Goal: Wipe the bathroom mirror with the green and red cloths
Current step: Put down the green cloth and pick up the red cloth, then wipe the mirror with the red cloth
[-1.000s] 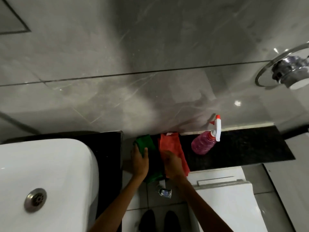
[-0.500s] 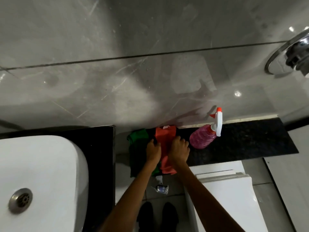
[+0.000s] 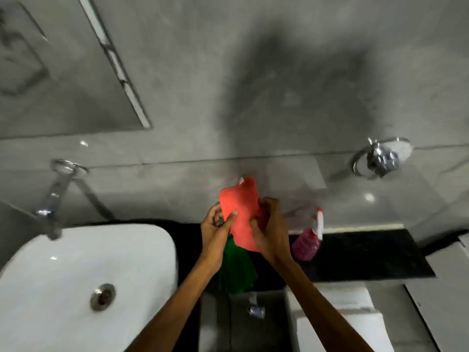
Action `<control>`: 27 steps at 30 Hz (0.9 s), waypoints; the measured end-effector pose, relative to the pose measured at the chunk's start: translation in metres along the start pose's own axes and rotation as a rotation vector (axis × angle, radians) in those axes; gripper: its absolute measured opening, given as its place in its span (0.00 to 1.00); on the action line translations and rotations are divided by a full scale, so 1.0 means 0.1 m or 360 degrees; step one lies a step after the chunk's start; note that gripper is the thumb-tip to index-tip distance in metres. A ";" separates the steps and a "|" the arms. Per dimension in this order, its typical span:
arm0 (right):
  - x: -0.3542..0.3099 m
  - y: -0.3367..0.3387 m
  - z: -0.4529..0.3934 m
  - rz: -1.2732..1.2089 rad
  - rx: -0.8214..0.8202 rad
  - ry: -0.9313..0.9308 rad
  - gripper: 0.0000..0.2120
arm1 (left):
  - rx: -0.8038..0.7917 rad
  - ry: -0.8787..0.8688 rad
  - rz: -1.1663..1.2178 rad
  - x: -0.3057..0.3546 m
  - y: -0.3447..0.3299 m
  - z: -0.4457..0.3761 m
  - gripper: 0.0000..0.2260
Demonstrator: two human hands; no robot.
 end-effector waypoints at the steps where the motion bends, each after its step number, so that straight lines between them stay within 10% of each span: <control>1: -0.23 0.03 -0.06 -0.0051 0.0035 0.0083 0.24 | -0.0010 -0.0124 -0.0013 0.31 0.05 0.12 0.15; 14: -4.09 0.02 -1.62 -0.0152 0.0803 0.1545 0.15 | 0.0221 -0.1672 -0.0004 4.49 0.66 1.21 0.17; 22: -4.72 -0.24 -2.10 0.0651 0.1325 0.1727 0.17 | 0.0339 -0.2038 -0.0396 5.27 0.90 1.08 0.21; 27: -4.74 -0.42 -2.24 0.1009 0.1359 0.1881 0.30 | 0.1156 -0.2673 -0.1118 5.22 1.96 0.73 0.18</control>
Point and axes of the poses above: each hand's wrist, its own z-axis away from the middle knuckle, its own y-axis out of the back of the hand, x = y × z, the point moved 2 cm from there along -z, towards the middle knuckle, and after that the axes turned 10 degrees about y, right-handed, at the moved point
